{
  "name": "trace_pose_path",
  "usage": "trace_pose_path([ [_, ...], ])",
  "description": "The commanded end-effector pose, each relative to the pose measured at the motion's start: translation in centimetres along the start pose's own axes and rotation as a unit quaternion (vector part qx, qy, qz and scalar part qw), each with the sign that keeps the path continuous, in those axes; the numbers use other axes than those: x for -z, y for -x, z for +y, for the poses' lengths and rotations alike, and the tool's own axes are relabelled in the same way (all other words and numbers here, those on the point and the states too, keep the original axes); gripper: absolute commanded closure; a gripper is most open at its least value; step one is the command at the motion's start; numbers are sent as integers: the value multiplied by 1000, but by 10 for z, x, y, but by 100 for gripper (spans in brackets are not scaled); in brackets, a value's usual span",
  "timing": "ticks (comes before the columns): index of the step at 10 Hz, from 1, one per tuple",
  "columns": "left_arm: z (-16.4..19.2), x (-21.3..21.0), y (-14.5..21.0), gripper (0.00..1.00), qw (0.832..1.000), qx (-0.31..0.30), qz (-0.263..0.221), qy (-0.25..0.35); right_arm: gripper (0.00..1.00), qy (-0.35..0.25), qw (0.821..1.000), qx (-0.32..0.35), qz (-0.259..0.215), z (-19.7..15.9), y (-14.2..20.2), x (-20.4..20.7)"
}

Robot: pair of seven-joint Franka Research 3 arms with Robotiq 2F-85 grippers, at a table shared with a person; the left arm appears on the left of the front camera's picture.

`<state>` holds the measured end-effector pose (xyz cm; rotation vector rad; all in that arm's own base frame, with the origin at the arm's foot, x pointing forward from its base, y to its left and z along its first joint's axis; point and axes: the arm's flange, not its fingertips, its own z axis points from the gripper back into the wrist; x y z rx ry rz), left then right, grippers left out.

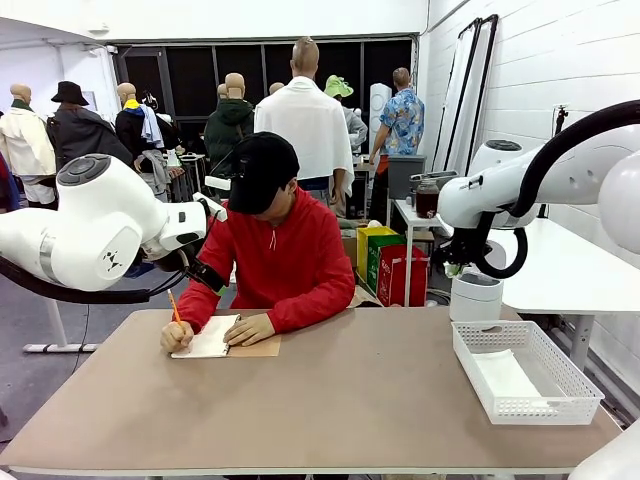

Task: Sort the paper based on its condition.
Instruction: If a person hands you a paper, place it in the Organizing basket , and if it's crumpled, put it in the Trash can.

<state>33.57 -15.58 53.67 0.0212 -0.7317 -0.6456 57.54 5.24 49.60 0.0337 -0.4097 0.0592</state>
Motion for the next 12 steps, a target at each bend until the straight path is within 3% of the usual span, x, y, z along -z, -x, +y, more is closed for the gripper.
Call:
trace_pose_path([
  [1, 0, 0, 1, 0, 1000, 2, 1, 0, 100, 39, 998, 43, -7, -5, -19, 9],
  [5, 0, 0, 1, 0, 1000, 2, 1, 0, 100, 87, 989, 113, -33, -32, -44, 29],
  [12, 0, 0, 1, 0, 1000, 2, 1, 0, 100, 99, 985, 139, -18, -63, -69, 69],
])
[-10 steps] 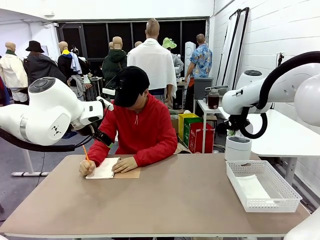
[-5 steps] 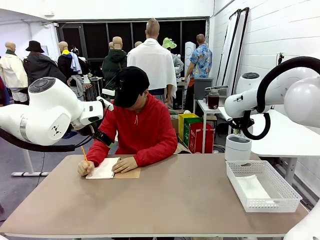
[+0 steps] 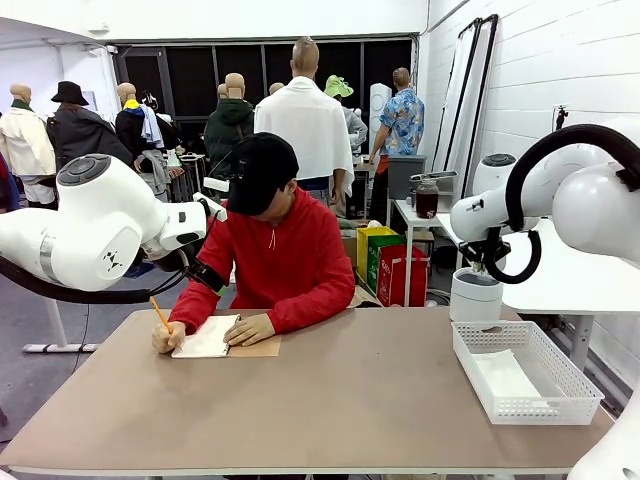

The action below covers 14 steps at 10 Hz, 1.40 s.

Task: Sort the paper based on its condition.
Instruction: If a person hands you a paper, place it in the Organizing basket , and if it's crumpled, put it in the Trash can.

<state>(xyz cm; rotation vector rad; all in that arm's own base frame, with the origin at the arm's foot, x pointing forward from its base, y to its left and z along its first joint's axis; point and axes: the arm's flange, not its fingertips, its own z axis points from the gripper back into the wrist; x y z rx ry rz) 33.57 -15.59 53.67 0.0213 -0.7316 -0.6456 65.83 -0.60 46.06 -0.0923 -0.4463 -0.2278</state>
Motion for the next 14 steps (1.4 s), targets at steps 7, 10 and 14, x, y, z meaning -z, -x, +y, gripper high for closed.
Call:
trace_pose_path([
  [7, 0, 0, 1, 0, 1000, 2, 1, 0, 76, 3, 999, 27, 25, 1, -23, 27],
  [10, 0, 0, 1, 0, 1000, 2, 1, 0, 17, -2, 999, 33, 33, -1, -25, 30],
  [14, 0, 0, 1, 0, 1000, 2, 1, 0, 0, -10, 999, 32, 34, -2, -23, 29],
])
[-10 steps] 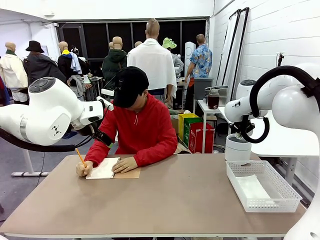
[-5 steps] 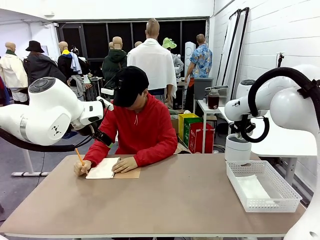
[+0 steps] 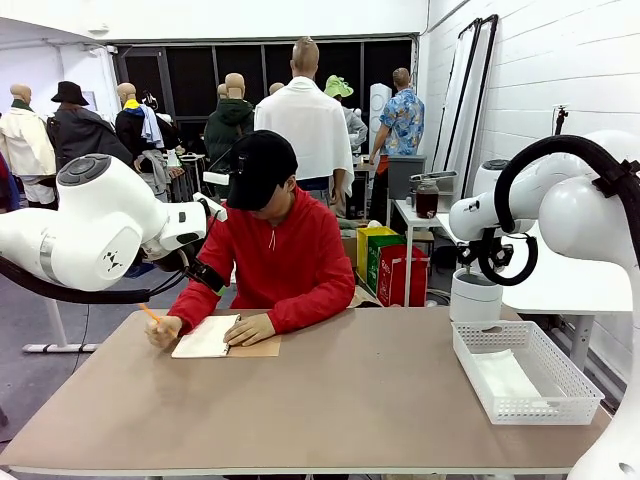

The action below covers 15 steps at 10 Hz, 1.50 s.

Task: Sort the paper based on its condition.
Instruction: If a person hands you a paper, place it in the Organizing basket , and if it's crumpled, put it in the Trash can.

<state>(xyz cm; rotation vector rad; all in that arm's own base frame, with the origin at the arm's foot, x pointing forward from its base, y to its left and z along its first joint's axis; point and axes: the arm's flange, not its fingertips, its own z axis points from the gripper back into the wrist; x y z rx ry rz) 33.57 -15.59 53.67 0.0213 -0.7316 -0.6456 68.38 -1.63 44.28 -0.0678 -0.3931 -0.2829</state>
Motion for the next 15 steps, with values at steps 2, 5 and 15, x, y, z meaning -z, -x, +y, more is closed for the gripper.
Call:
trace_pose_path([
  [2, 0, 0, 1, 0, 1000, 2, 1, 0, 0, -17, 1000, 0, 12, 3, -5, 0],
  [5, 0, 0, 1, 0, 1000, 2, 1, 0, 0, -5, 1000, 3, 2, 1, 0, 0],
  [15, 0, 0, 1, 0, 1000, 2, 1, 0, 0, -5, 1000, 3, 2, 1, 0, 0],
])
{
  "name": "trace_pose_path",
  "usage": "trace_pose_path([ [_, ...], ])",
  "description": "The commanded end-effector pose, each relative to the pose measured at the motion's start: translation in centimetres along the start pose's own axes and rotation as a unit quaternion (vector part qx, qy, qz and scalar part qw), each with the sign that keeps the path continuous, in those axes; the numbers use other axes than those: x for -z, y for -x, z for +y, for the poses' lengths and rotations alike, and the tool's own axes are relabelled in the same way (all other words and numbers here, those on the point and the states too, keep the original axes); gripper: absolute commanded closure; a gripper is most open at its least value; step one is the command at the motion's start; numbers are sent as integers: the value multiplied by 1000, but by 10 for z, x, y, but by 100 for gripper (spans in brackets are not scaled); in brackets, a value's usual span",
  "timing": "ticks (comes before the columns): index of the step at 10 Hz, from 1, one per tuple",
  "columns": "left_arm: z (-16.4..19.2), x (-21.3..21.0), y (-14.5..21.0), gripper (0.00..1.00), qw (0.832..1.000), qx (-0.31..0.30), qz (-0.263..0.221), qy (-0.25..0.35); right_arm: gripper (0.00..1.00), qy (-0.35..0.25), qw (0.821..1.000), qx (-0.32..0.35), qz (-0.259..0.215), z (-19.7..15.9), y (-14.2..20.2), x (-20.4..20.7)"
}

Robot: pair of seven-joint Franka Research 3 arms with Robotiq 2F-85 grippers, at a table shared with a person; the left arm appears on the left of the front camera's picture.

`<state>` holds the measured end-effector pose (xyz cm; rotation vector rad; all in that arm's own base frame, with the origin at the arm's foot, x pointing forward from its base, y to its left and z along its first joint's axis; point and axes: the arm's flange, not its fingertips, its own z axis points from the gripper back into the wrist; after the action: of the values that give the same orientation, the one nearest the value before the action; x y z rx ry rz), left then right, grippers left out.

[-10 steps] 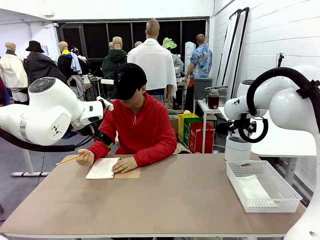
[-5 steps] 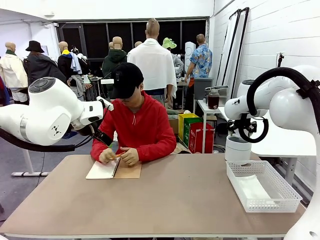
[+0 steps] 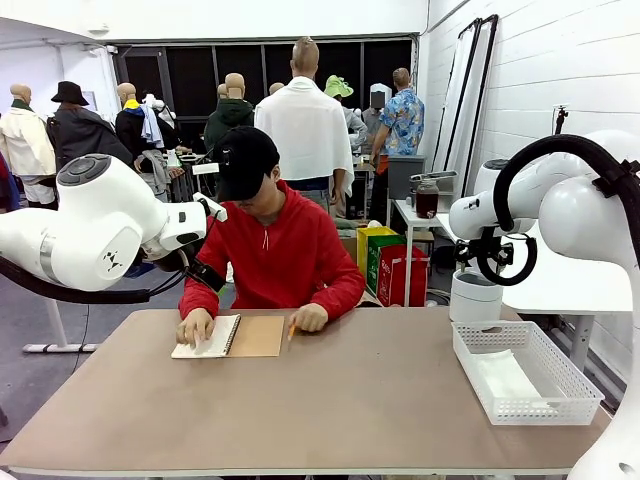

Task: Sort the paper based on its condition.
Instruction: If a person hands you a paper, place it in the Organizing basket , and if it's crumpled, put it in the Trash can.

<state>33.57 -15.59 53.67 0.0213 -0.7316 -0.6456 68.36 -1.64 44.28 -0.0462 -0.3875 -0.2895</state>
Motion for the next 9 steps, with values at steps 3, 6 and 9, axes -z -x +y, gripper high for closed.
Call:
trace_pose_path([
  [3, 0, 0, 1, 0, 1000, 2, 1, 0, 0, -6, 1000, -6, -11, 5, 8, -9],
  [6, 0, 0, 1, 0, 1000, 2, 1, 0, 0, -26, 998, -44, -37, 35, 42, -45],
  [9, 0, 0, 1, 0, 1000, 2, 1, 0, 0, -61, 986, -151, -36, 59, 92, -76],
])
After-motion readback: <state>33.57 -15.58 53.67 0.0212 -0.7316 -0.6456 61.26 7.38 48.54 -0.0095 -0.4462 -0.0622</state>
